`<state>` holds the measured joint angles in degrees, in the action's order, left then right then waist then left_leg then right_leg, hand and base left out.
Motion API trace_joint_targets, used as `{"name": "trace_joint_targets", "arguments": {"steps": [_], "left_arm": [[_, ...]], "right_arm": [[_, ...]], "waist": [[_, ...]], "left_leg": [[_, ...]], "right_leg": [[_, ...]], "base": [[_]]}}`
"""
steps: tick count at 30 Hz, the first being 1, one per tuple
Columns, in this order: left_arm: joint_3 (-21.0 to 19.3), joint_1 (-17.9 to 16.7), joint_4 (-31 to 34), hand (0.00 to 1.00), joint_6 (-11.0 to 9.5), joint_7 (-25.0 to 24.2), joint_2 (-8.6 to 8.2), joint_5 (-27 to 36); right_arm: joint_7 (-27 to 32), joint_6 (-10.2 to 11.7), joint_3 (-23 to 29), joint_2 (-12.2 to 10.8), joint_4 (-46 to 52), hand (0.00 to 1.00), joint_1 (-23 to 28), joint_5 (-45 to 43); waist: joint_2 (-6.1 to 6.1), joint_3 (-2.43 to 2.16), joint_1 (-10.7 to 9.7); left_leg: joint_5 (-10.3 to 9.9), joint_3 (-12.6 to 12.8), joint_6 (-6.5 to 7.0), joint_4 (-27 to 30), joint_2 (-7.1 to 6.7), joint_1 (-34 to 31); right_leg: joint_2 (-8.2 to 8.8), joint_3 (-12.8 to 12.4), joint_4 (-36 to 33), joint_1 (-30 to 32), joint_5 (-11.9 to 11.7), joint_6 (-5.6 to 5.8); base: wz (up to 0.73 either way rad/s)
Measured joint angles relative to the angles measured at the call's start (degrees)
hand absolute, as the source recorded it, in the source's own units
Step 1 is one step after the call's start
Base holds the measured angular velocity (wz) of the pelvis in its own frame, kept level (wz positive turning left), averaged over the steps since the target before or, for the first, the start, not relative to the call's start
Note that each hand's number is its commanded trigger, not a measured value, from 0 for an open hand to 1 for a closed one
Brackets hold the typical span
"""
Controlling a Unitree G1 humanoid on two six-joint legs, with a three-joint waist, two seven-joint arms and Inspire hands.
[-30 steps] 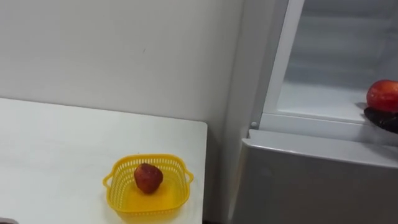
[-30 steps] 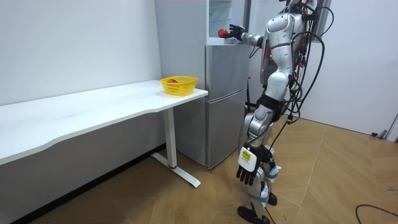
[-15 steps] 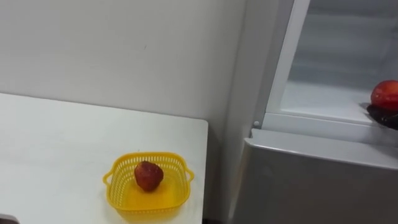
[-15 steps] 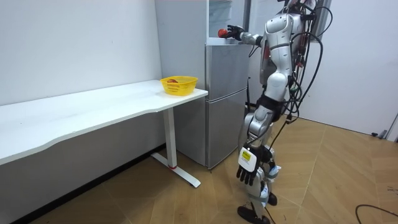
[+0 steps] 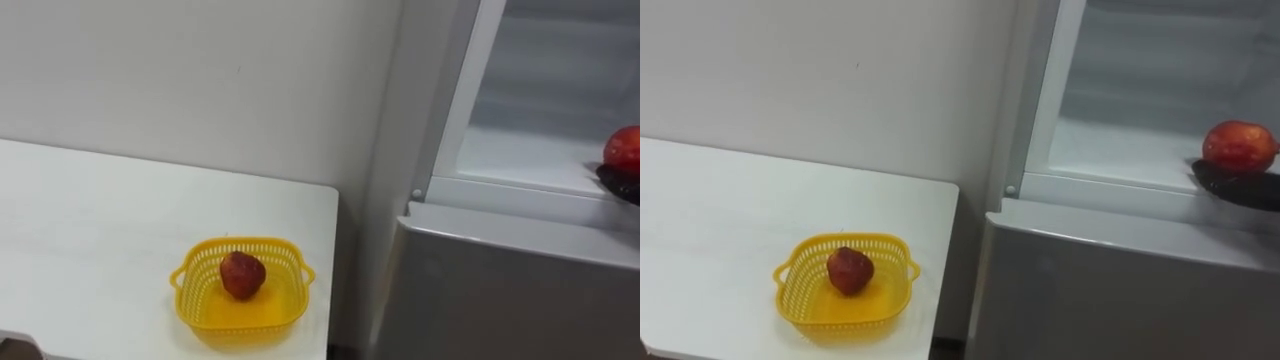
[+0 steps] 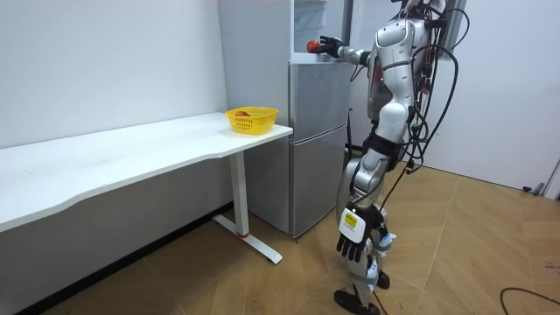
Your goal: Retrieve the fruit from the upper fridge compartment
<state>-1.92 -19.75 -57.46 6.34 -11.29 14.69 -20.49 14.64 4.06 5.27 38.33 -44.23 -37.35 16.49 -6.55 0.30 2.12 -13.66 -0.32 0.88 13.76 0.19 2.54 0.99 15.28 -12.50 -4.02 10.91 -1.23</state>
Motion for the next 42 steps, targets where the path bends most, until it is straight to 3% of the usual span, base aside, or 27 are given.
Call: {"name": "trace_joint_targets", "arguments": {"steps": [7, 21, 39, 40, 41, 42], "left_arm": [[1.2, 0.1, -0.7, 0.00, -0.3, 0.0, 0.46, 0.3], [2.9, 0.2, -2.0, 0.00, -0.5, 0.6, 0.78, 2.1], [5.4, 0.2, -3.3, 0.00, -0.5, 0.4, 1.65, 2.9], [5.5, 0.2, -3.3, 0.00, -0.5, 0.4, 1.66, 2.9], [5.4, 0.2, -3.3, 0.00, -0.5, 0.4, 1.66, 2.9], [5.4, 0.2, -3.4, 0.00, -0.5, 0.3, 1.67, 2.9]], "right_arm": [[-2.6, 2.2, -2.5, 1.4, -4.6, 0.00, -2.3, 2.0], [-5.0, 2.8, -4.1, 2.5, -4.8, 0.00, -2.3, 3.7], [-6.2, 2.7, -6.5, 3.8, -5.1, 0.00, -2.3, 6.2], [-6.2, 2.7, -6.5, 3.8, -5.1, 0.67, -2.3, 6.2], [-6.2, 2.7, -6.6, 3.8, -5.1, 1.00, -2.3, 6.2], [-6.2, 2.6, -6.6, 3.8, -5.1, 1.00, -2.3, 6.2]], "waist": [[0.17, 0.03, 0.1], [0.28, -0.05, 0.0], [-0.50, 0.11, 0.0], [-0.57, 0.14, 0.0], [-0.63, 0.12, 0.1], [-0.68, 0.12, 0.1]], "left_leg": [[0.1, -0.2, -0.14, 0.1, 0.11, -0.3], [0.2, -0.2, -0.35, 0.0, 0.26, -0.3], [0.3, -0.2, -0.47, 0.0, 0.20, -0.3], [0.3, -0.2, -0.49, 0.0, 0.20, -0.3], [0.3, -0.1, -0.50, 0.0, 0.19, -0.3], [0.3, 0.0, -0.53, 0.0, 0.19, -0.3]], "right_leg": [[-0.02, 0.6, -0.2, 0.2, 0.0, -0.01], [-0.13, 0.7, -0.2, 0.3, 0.0, -0.05], [-0.08, 0.7, -0.2, 0.3, 0.4, -0.65], [-0.08, 0.7, -0.2, 0.3, 0.4, -0.71], [-0.07, 0.7, -0.2, 0.3, 0.4, -0.74], [-0.08, 0.7, -0.2, 0.3, 0.5, -0.77]], "base": [[0.01], [0.00], [0.00], [0.00], [0.00], [0.00]]}}
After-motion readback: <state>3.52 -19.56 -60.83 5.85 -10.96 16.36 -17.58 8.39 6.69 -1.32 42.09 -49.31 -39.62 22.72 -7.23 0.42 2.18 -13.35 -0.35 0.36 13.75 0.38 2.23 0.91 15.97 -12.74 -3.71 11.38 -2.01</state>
